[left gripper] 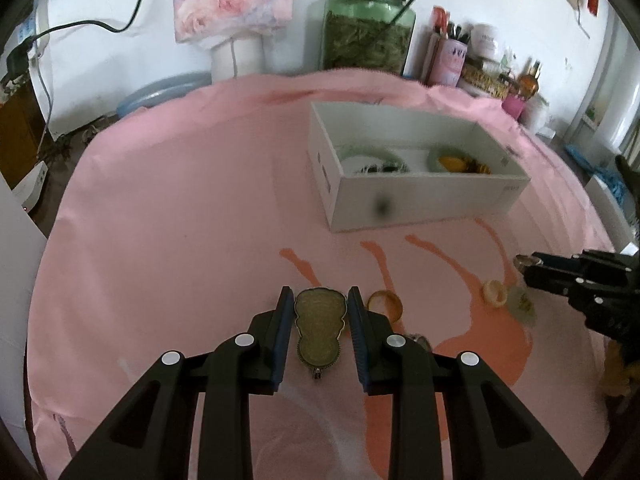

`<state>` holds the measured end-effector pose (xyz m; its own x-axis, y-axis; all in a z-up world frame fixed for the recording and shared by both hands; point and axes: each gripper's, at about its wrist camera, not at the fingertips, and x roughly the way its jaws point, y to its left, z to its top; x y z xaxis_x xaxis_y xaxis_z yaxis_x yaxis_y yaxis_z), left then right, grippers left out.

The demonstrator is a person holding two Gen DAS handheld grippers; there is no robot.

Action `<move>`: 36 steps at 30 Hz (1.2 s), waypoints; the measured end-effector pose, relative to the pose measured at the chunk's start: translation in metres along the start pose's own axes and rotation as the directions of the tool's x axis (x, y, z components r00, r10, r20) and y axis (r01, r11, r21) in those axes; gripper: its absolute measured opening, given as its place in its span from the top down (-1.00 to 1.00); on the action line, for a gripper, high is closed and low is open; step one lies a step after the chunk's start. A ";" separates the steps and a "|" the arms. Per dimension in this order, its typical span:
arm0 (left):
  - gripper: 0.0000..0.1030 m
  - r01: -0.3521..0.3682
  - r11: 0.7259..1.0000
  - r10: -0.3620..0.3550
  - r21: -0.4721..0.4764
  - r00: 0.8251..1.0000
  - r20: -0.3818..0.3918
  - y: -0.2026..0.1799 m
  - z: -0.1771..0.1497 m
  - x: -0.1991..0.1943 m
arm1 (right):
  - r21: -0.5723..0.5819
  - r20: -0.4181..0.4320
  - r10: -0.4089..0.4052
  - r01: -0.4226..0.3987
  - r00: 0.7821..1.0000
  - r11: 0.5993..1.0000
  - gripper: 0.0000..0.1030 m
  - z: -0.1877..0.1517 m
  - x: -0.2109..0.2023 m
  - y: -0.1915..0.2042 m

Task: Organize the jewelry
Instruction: 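Carry the pendant and ring over the white box with both tools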

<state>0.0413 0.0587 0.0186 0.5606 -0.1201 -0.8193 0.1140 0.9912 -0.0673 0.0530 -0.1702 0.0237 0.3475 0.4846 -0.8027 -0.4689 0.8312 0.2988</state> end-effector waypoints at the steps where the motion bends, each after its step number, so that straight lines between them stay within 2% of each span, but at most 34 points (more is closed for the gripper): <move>1: 0.46 -0.005 1.000 0.005 0.007 1.000 0.002 -0.001 0.000 0.000 | 0.001 0.004 0.001 -0.001 1.000 1.000 0.58 0.000 -0.001 -0.001; 13: 0.46 -0.019 1.000 0.019 -0.001 0.993 0.115 -0.004 0.007 -0.030 | 0.033 0.118 0.036 -0.040 0.992 0.999 0.58 0.008 -0.032 -0.005; 18: 0.46 0.002 1.000 0.003 -0.031 0.992 0.130 -0.013 0.032 -0.040 | 0.060 0.169 0.049 -0.060 0.984 0.996 0.58 0.022 -0.046 -0.006; 23: 0.46 0.019 1.000 -0.016 -0.018 0.985 0.174 -0.033 0.069 -0.047 | 0.085 0.227 0.029 -0.050 0.973 0.995 0.58 0.058 -0.059 -0.008; 28: 0.46 0.013 1.000 -0.009 -0.023 0.985 0.174 -0.044 0.093 -0.028 | 0.123 0.210 0.004 -0.031 0.978 0.992 0.58 0.090 -0.036 -0.017; 36: 0.46 -0.004 0.999 0.007 -0.040 0.995 0.096 -0.036 0.099 0.018 | 0.114 0.141 -0.038 0.022 0.989 0.993 0.58 0.097 0.008 -0.023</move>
<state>0.1285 0.0157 0.0625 0.6372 -0.1175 -0.7617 0.0790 0.9931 -0.0871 0.1454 -0.1587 0.0608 0.4759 0.4860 -0.7331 -0.3656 0.8674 0.3376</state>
